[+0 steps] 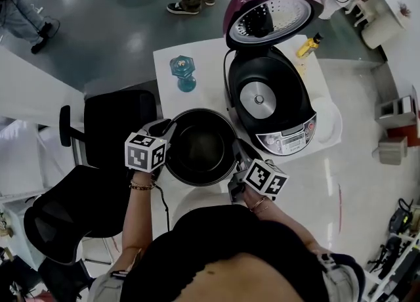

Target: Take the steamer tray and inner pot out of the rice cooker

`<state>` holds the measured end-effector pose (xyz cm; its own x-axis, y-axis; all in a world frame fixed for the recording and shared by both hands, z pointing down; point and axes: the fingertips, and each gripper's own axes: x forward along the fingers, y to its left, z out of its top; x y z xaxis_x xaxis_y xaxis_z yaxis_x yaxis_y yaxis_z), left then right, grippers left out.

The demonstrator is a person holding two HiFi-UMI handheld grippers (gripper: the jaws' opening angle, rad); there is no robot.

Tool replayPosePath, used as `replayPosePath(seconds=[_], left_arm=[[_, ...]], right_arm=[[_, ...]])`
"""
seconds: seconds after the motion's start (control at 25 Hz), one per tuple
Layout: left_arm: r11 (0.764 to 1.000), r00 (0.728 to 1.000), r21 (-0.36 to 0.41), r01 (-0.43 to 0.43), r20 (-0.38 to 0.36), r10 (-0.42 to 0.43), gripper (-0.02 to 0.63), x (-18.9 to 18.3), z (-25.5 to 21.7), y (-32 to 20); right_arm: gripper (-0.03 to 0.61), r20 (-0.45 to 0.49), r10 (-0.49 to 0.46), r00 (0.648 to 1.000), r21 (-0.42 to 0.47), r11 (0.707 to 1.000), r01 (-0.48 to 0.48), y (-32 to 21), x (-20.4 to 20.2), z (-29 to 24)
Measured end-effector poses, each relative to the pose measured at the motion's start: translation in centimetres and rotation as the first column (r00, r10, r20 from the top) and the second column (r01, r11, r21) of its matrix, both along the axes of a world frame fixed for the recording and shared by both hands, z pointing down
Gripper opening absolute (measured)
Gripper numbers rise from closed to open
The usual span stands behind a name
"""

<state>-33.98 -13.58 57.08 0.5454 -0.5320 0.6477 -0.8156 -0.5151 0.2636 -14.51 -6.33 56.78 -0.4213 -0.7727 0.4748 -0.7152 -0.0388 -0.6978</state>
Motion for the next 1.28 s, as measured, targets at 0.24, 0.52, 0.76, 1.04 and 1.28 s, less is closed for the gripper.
replayPosePath(seconds=[0.24,0.52,0.76,1.04,1.28], left_arm=[[0.999,0.999,0.017,0.039,0.030,-0.040,0.153,-1.3,0.0,-0.4],[0.992,0.993,0.039,0.119,-0.011,-0.119,0.167,-2.3,-0.7,0.0],[0.984,0.986,0.054,0.167,-0.011,-0.167,0.167,-3.0,-1.0,0.6],[0.966,0.970,0.089,0.245,-0.019,-0.244,0.167,-4.2,-2.1,1.8],[0.955,0.963,0.128,0.268,-0.013,-0.268,0.110,-4.1,-3.3,4.4]], right_arm=[[0.028,0.014,0.000,1.000,0.001,1.000,0.000,0.0,0.0,0.0],[0.029,0.085,0.003,0.996,-0.004,1.000,-0.003,0.2,-0.1,0.0],[0.046,0.119,0.013,0.993,-0.013,1.000,-0.011,0.8,0.3,0.1],[0.048,0.111,0.007,0.994,0.004,1.000,-0.007,1.8,1.0,-0.5],[0.048,0.071,0.006,0.997,0.018,1.000,-0.007,3.2,2.0,-1.4]])
